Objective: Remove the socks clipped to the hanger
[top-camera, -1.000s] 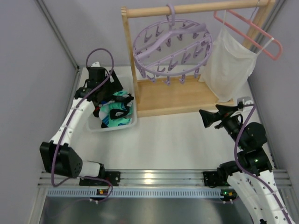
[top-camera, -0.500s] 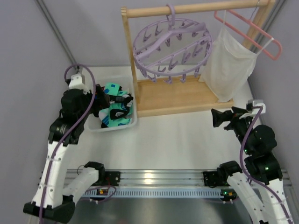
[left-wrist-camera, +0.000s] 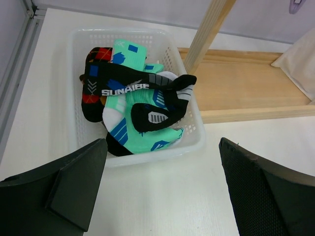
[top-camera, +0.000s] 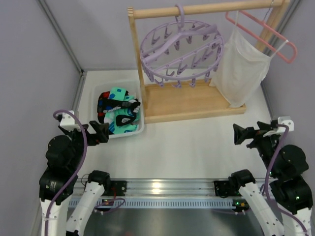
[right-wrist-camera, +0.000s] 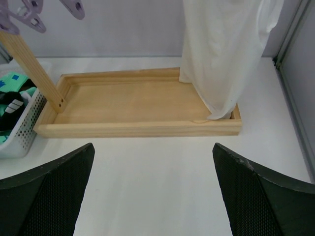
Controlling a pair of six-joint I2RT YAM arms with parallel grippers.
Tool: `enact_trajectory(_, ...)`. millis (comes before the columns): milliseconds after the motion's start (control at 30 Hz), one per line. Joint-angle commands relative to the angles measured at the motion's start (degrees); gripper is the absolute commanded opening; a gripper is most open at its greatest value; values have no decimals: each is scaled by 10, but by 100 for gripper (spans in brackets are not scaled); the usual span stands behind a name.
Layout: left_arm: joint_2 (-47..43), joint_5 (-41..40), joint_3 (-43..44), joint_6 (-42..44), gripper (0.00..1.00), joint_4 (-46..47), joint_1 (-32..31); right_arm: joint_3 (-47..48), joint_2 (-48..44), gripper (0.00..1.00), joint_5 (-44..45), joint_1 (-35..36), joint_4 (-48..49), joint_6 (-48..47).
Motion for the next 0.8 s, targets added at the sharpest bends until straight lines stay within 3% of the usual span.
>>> enact_trajectory(0, -23, -15, 5, 14, 98, -3, -9, 47, -14, 99, 27, -8, -37, -23)
enact_trajectory(767, -55, -35, 0, 27, 99, -3, -32, 15, -37, 99, 39, -8, -7, -23)
